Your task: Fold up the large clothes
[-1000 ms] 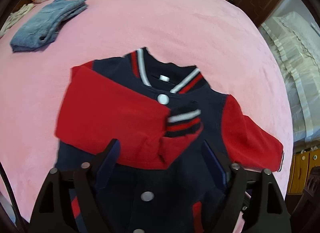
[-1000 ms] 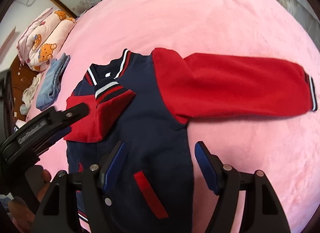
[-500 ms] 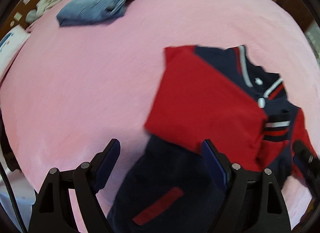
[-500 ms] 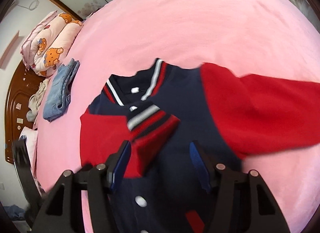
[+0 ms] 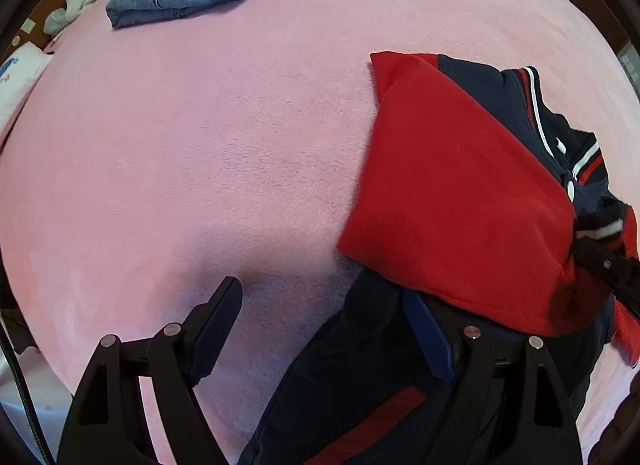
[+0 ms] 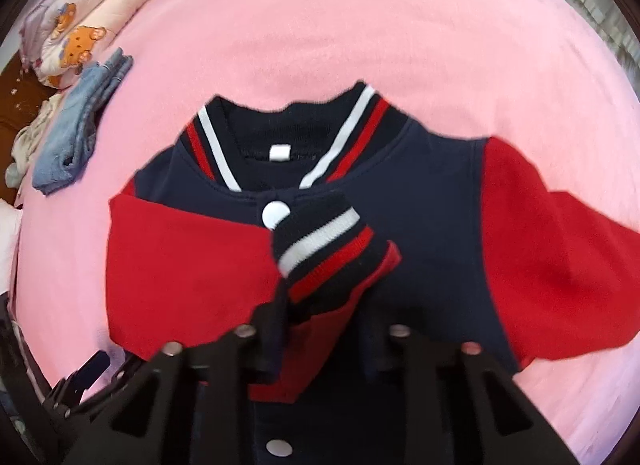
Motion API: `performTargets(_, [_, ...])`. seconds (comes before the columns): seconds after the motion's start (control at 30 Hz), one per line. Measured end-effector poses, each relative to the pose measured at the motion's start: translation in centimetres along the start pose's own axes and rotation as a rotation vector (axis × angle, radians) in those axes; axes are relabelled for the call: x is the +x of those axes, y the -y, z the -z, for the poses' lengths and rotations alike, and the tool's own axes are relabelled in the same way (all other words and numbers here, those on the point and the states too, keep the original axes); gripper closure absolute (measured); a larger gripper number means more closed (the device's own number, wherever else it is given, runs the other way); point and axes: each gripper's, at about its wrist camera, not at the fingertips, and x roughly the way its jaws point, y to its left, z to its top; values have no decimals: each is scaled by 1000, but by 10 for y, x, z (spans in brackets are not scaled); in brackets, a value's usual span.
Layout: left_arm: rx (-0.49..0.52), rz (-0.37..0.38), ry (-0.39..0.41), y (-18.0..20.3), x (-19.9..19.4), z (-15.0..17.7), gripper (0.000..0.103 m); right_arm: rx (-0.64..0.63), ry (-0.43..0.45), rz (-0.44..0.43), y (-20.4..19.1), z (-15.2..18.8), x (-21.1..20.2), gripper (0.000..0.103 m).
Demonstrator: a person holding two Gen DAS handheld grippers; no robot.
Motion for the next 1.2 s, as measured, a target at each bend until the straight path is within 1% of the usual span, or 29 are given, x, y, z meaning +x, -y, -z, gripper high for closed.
performTargets(0.07, [-1, 5, 7, -3, 2, -2, 22, 1, 45, -22, 7, 0, -10, 82])
performTargets(0.1, [-1, 5, 5, -4, 4, -3, 22, 1, 90, -27, 13, 2, -20, 82])
performTargets(0.17, [-6, 8, 1, -6, 7, -5, 22, 8, 148, -31, 25, 3, -33, 82])
performTargets(0.23, [-12, 14, -2, -9, 10, -6, 21, 41, 209, -61, 39, 4, -46, 82])
performTargets(0.3, [-14, 19, 0, -11, 13, -6, 21, 92, 232, -100, 58, 8, -50, 81])
performTargets(0.33, [-13, 19, 2, -12, 13, -4, 22, 110, 222, -111, 65, 8, -48, 80])
performTargets(0.37, [-13, 20, 4, -13, 14, -4, 22, 137, 190, -125, 74, 11, -42, 78])
performTargets(0.47, [-14, 22, 2, -13, 15, -4, 22, 208, 89, -136, 88, 18, -21, 78])
performTargets(0.5, [-20, 25, 1, -15, 14, -3, 22, 247, 68, -150, 96, 23, -17, 77])
performTargets(0.53, [-27, 29, 1, -17, 12, -1, 23, 272, 67, -165, 103, 28, -17, 76])
performTargets(0.6, [-28, 31, 4, -12, 6, -1, 24, 312, 80, -168, 109, 35, -21, 70])
performTargets(0.67, [-11, 21, 10, -10, 4, -1, 24, 322, 95, -161, 110, 41, -27, 68])
performTargets(0.8, [37, -30, 34, -4, -2, -2, 24, 312, 118, -76, 111, 49, -40, 66])
performTargets(0.87, [64, -58, 53, 2, -5, -3, 24, 308, 124, -60, 114, 53, -45, 66])
performTargets(0.93, [97, -84, 67, 8, -7, -4, 24, 320, 96, -46, 118, 55, -47, 66])
performTargets(1.03, [154, -112, 91, 18, -11, -5, 24, 376, 84, -67, 130, 65, -52, 66])
performTargets(1.07, [180, -120, 106, 30, -8, -8, 24, 386, 78, -77, 132, 67, -52, 66])
performTargets(1.13, [260, -152, 147, 43, -12, -11, 24, 401, 57, -99, 136, 69, -48, 62])
performTargets(1.2, [335, -180, 178, 50, -12, -12, 24, 409, 64, -107, 138, 66, -47, 61])
